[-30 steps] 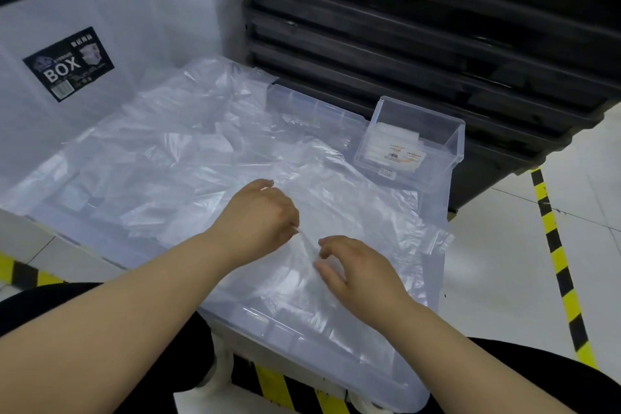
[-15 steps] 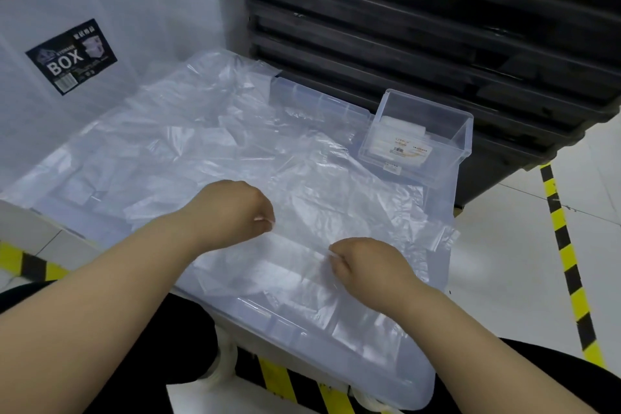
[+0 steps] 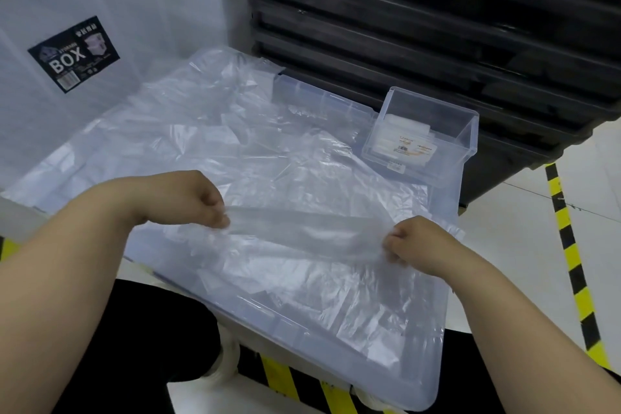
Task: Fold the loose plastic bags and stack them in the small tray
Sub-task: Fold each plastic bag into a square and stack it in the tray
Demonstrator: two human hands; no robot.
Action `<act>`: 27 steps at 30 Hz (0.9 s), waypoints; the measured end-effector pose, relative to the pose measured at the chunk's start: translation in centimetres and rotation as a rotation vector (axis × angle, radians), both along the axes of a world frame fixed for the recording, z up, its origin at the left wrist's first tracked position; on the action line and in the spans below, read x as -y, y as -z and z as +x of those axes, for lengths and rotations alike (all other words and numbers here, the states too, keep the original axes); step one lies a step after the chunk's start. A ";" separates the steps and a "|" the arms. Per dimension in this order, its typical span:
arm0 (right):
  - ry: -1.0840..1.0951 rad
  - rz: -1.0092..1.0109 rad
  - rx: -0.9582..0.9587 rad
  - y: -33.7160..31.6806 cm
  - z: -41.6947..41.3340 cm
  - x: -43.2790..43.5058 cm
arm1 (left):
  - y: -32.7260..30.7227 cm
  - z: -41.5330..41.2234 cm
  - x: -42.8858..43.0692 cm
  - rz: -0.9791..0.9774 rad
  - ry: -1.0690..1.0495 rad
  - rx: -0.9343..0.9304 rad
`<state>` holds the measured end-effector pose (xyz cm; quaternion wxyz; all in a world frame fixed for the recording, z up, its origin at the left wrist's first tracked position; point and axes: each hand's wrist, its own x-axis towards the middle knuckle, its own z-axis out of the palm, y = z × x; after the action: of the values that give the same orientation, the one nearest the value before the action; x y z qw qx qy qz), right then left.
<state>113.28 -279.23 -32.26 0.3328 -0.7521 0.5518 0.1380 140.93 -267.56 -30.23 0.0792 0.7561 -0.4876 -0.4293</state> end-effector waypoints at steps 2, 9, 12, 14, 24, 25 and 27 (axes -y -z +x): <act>0.016 -0.045 -0.056 0.5 0.0 0.2 | 0.4 -0.1 0.5 -0.040 -0.124 0.033; 0.057 -0.111 -0.159 1.1 0.4 0.3 | 2.2 -3.1 2.2 -0.572 -0.237 0.533; 0.035 -0.114 -0.156 1.1 0.5 0.2 | 3.8 -6.3 2.6 -0.720 0.206 0.591; 0.022 -0.118 -0.151 1.1 0.6 0.1 | 4.9 -8.8 2.6 -0.627 0.423 0.566; 0.045 -0.092 -0.136 2.0 0.5 0.4 | 7.9 -10.7 3.7 -0.284 0.514 0.493; 0.052 -0.085 -0.154 2.0 0.5 0.5 | 7.9 -10.8 3.8 -0.286 0.524 0.484; 0.057 -0.083 -0.191 2.1 0.3 0.6 | 8.1 -10.7 4.0 -0.336 0.517 0.440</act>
<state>113.56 -279.84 -34.35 0.2512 -0.7328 0.6072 0.1767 130.18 -271.55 -38.32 -0.0155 0.6587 -0.7313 -0.1766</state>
